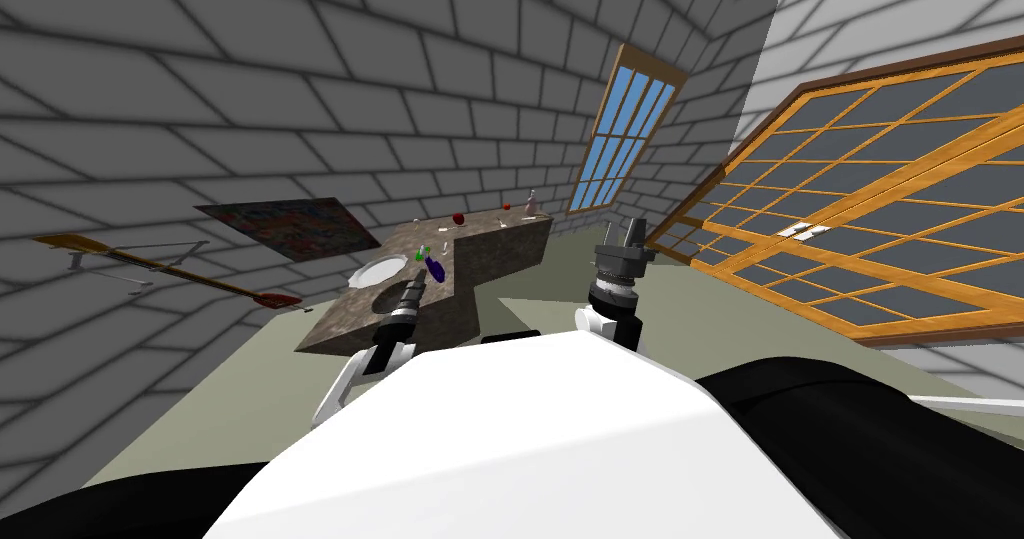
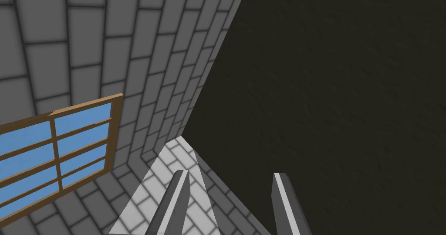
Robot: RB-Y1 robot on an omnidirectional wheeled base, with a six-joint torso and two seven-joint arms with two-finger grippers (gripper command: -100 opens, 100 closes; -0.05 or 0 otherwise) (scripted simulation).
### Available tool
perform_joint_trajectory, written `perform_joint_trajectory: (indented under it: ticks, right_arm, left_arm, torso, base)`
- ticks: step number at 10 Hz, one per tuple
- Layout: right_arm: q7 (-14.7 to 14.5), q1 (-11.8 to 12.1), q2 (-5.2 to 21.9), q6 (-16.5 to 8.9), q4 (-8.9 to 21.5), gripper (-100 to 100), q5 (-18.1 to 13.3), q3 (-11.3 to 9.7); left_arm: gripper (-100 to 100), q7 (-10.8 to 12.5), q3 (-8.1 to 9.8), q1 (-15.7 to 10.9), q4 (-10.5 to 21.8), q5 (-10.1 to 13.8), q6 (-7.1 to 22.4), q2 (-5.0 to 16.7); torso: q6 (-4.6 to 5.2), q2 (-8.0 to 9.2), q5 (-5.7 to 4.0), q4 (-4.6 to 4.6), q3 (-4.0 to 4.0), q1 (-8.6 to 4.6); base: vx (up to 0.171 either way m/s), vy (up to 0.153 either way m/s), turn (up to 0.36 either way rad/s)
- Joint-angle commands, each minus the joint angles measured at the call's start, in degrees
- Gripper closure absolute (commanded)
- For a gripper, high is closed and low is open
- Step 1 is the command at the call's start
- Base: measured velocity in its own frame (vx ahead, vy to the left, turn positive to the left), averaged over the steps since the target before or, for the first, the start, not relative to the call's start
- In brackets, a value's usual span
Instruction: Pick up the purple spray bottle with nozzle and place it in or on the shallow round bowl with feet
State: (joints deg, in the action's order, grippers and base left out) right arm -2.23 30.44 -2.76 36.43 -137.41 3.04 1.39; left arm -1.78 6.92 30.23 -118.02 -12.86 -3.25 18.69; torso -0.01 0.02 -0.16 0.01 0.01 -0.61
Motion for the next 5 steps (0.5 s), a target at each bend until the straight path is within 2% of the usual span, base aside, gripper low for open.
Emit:
perform_joint_trajectory:
  ticks: [1, 3, 5]
  right_arm:
    - [0.00, 0.00, 0.00, 0.00, 0.00, 0, 0.00, 0.00]
    - [0.00, 0.01, 0.00, 0.00, 0.00, 0, 0.00, 0.00]
    - [0.00, 0.01, 0.01, 0.00, 0.00, 0, 0.00, 0.01]
  left_arm:
    - [-100, -1.97, 0.98, 0.58, 1.98, -2.23, 2.00, 2.60]
    - [-100, -3.59, 1.78, 0.74, 3.63, -3.96, 3.22, 4.82]
    - [-100, -5.33, 2.63, 0.92, 5.26, -5.75, 4.28, 7.15]
  torso:
    - [0.00, 0.00, 0.00, 0.00, 0.00, 0.00]
    - [-0.01, -0.17, 0.02, -0.03, -0.09, 0.08]
    - [-0.01, -0.20, 0.08, -0.04, -0.11, 0.36]
  base:
    - [0.042, -0.170, -0.096]
    - [0.074, -0.124, -0.038]
    - [0.068, -0.067, -0.024]
